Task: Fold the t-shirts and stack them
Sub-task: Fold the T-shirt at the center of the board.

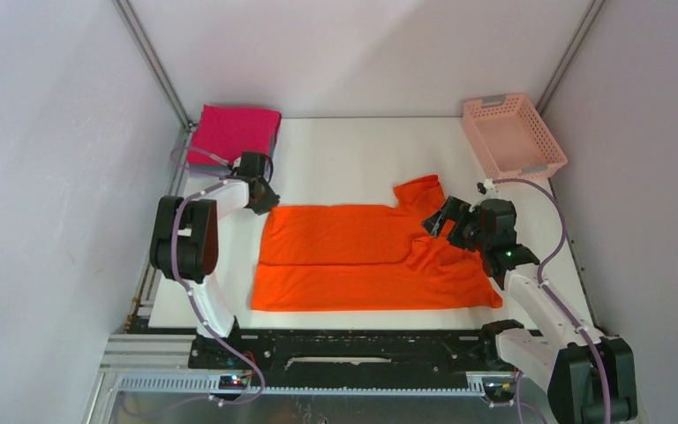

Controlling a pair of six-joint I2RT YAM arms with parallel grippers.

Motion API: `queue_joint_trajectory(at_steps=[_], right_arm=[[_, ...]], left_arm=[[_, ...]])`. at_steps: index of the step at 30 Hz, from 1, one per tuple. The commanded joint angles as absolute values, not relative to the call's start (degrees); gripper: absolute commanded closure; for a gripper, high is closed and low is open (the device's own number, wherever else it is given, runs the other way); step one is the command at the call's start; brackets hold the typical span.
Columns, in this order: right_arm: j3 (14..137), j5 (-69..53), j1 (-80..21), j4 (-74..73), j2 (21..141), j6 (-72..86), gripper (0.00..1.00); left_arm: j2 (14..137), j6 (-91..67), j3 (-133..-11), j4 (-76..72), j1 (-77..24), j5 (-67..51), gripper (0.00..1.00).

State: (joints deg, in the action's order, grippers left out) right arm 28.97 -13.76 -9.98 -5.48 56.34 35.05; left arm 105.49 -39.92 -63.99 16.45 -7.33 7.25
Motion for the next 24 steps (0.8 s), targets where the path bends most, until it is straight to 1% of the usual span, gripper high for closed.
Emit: queue_joint_trajectory(at_steps=[1,2,4,5,8,11,14,17,19,24], right_arm=[[30.8,-13.3,-9.7,-5.1,54.8,33.6,0.01],[30.8,-13.0,-9.7,-5.2,54.8,33.3,0.0],[30.8,-12.0,-9.7,-5.2,54.8,32.7,0.0],[30.8,-11.4,-9.8,-5.1,55.0,32.3,0.0],[32.1,-8.1,-9.8,-6.1,56.4,30.7,0.0],[36.2,-4.7,-10.0,-7.9,61.5,29.0,0.01],[41.8,-1.5,-10.8,-8.3,68.5,27.6,0.02],[51.1,2.1,-12.2,-9.6,78.0,25.8,0.04],[58.1,4.6,-13.1,-11.9,85.1,25.6,0.08],[73.9,7.9,-14.8,-18.3,101.2,26.5,0.21]], left_arm=[[106.5,-39.2,-67.5,20.3,-8.3,8.4,0.76],[106.7,-39.2,-68.2,21.0,-8.3,8.6,0.8],[106.9,-38.9,-69.6,22.4,-8.5,9.6,0.94],[107.0,-38.7,-70.3,23.4,-8.6,10.4,0.99],[106.4,-38.1,-71.7,25.6,-8.9,12.9,1.0],[105.6,-37.7,-72.4,27.1,-9.5,14.1,1.0],[105.0,-37.8,-72.5,28.0,-10.5,15.3,1.0],[105.1,-37.6,-73.0,28.4,-11.3,14.9,1.0],[105.0,-37.7,-73.4,28.8,-11.7,15.2,1.0],[103.7,-37.8,-72.8,29.4,-11.9,16.0,1.0]])
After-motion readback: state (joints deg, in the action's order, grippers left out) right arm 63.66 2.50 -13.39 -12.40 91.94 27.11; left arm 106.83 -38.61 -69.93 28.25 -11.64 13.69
